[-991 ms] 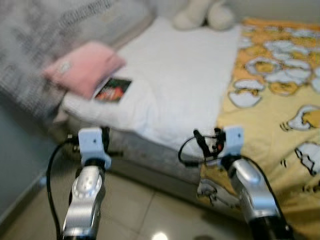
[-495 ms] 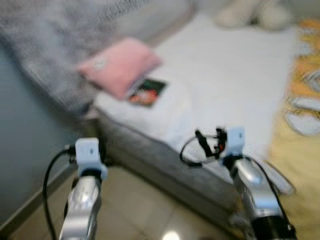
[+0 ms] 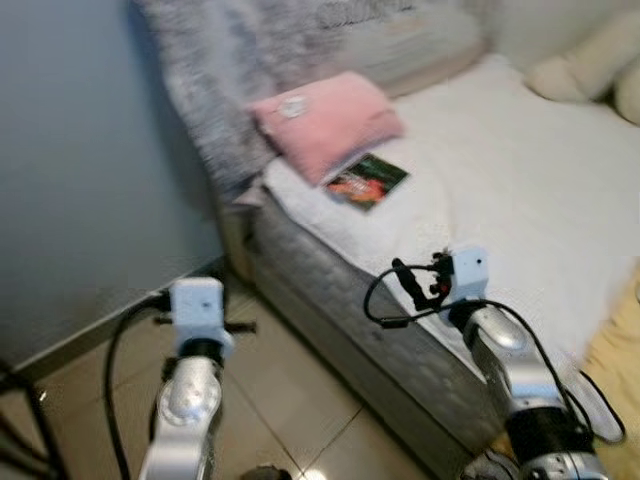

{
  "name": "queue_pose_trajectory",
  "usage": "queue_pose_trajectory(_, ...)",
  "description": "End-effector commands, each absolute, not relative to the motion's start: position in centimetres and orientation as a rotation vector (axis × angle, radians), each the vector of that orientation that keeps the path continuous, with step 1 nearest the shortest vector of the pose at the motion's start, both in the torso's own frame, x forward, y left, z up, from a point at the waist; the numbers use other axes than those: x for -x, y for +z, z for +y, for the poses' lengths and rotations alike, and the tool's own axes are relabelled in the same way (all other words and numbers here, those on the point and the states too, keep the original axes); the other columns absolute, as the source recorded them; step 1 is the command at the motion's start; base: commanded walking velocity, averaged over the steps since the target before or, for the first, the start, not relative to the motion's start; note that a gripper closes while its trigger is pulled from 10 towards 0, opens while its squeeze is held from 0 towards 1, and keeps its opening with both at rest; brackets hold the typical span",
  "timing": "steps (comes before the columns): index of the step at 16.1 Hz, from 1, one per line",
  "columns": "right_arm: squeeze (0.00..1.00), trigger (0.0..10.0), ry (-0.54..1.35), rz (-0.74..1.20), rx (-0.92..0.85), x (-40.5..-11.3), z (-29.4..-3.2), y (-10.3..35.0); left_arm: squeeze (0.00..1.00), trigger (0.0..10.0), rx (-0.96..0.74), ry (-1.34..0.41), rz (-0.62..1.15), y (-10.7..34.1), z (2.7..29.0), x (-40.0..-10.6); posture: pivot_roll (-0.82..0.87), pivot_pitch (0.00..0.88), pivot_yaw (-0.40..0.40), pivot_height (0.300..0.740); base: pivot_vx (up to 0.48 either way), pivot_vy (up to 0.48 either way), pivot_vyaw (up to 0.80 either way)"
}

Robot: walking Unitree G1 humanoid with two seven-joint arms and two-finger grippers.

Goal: Clean up the room

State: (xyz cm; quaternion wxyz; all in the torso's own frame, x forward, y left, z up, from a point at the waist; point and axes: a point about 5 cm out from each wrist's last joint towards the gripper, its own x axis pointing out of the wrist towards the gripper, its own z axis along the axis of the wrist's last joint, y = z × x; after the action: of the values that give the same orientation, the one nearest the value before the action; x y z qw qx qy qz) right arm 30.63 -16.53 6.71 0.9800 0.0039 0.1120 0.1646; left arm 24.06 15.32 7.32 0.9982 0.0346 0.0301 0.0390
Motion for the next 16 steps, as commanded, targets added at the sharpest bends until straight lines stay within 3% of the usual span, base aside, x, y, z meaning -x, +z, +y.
queue_pose_trajectory(1, 0.0, 10.0, 0.339, 0.217, -0.024, -30.9, -16.2, 6.8, 0.0, 10.0, -0.064, 0.109, 0.023, 8.1, 15.6, -24.2, -0.07, 0.0, -0.015, 0.74, 0.0, -0.461, 0.59)
queue_pose_trajectory(7, 0.0, 10.0, 0.344, 0.19, -0.049, -31.4, -14.9, 6.7, 0.0, 10.0, -0.104, 0.113, 0.024, 8.7, 15.8, -26.5, -0.1, 0.0, 0.04, 0.74, 0.0, -0.448, 0.55)
queue_pose_trajectory(11, 0.0, 10.0, 0.331, 0.179, -0.036, -31.0, -15.1, 6.5, 0.0, 10.0, -0.067, 0.091, 0.018, 8.8, 15.9, -26.9, -0.13, 0.0, 0.064, 0.74, 0.0, 0.0, 0.52)
queue_pose_trajectory(16, 0.0, 10.0, 0.29, 0.21, -0.054, -30.0, -16.5, 5.6, 0.0, 10.0, -0.001, 0.211, 0.096, 7.8, 17.9, -26.4, -0.14, 0.0, 0.091, 0.74, 0.246, 0.345, 0.1)
